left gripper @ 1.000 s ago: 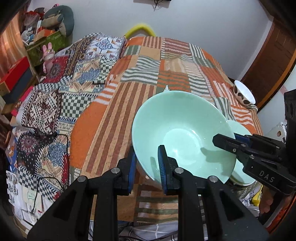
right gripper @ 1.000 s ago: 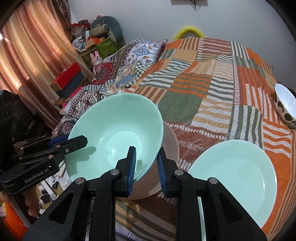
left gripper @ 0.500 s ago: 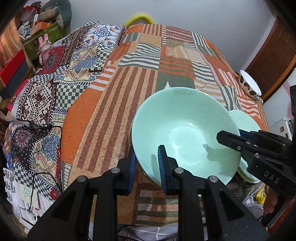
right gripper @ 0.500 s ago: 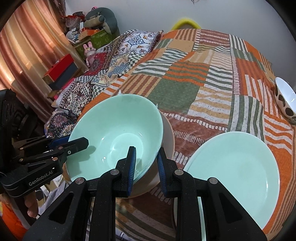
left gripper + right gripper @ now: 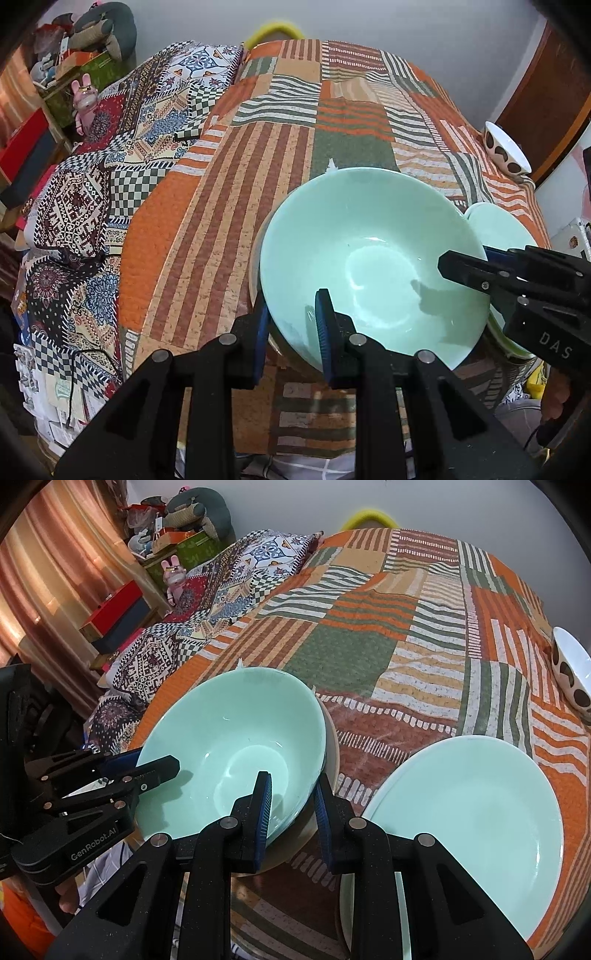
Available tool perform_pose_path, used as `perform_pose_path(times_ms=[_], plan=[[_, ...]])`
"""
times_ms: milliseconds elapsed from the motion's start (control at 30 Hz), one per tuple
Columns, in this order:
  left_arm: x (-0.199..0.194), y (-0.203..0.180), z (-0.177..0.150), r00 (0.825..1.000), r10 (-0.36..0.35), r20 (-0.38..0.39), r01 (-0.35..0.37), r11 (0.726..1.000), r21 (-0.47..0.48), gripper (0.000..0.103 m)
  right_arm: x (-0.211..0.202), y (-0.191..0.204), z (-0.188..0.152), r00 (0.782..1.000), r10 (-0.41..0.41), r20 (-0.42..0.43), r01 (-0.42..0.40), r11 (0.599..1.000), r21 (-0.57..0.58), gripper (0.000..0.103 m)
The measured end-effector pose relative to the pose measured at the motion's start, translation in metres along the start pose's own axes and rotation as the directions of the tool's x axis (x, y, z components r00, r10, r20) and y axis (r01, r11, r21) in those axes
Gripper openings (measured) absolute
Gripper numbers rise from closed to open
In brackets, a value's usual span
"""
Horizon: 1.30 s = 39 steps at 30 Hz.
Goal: Organize plates and bowls
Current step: 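Lower the light green bowl into the pink bowl with both tools, then open both tools off the green bowl and move to the white bowl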
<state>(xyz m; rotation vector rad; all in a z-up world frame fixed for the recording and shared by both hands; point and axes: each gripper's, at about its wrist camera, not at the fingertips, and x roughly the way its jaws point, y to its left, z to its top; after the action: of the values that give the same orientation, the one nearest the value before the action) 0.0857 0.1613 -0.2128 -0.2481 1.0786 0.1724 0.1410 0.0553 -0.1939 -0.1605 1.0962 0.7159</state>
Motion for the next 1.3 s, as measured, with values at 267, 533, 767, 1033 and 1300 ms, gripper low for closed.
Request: perform_pose_path(times_ms=[267, 533, 767, 1033, 1300], plan=[[0.005, -0.001, 0.003, 1.000, 0.023, 0.019, -0.023, 1.000, 0.005, 0.023, 0.000, -0.001, 0.000, 1.000, 0.013, 0.003, -0.013, 1.000, -0.002, 0.025], [0.010, -0.004, 0.003, 0.999, 0.035, 0.012, -0.035, 0.999, 0.017, 0.022, -0.004, -0.002, 0.002, 1.000, 0.025, -0.013, -0.025, 1.000, 0.000, 0.028], [0.010, -0.007, 0.003, 0.998, 0.064, 0.023, -0.065, 0.997, 0.031, 0.023, -0.006, 0.000, 0.001, 1.000, -0.013, -0.010, 0.012, 1.000, -0.028, 0.030], [0.006, -0.014, 0.004, 0.994, 0.104, 0.019, -0.105, 0.993, 0.051, 0.028, -0.018, -0.002, 0.001, 1.000, -0.014, 0.028, 0.015, 0.999, -0.041, 0.040], [-0.004, -0.018, 0.004, 0.995, 0.095, 0.000, -0.095, 0.994, 0.046, 0.050, -0.027, -0.012, -0.002, 0.999, -0.013, 0.046, 0.015, 1.000, -0.025, 0.041]])
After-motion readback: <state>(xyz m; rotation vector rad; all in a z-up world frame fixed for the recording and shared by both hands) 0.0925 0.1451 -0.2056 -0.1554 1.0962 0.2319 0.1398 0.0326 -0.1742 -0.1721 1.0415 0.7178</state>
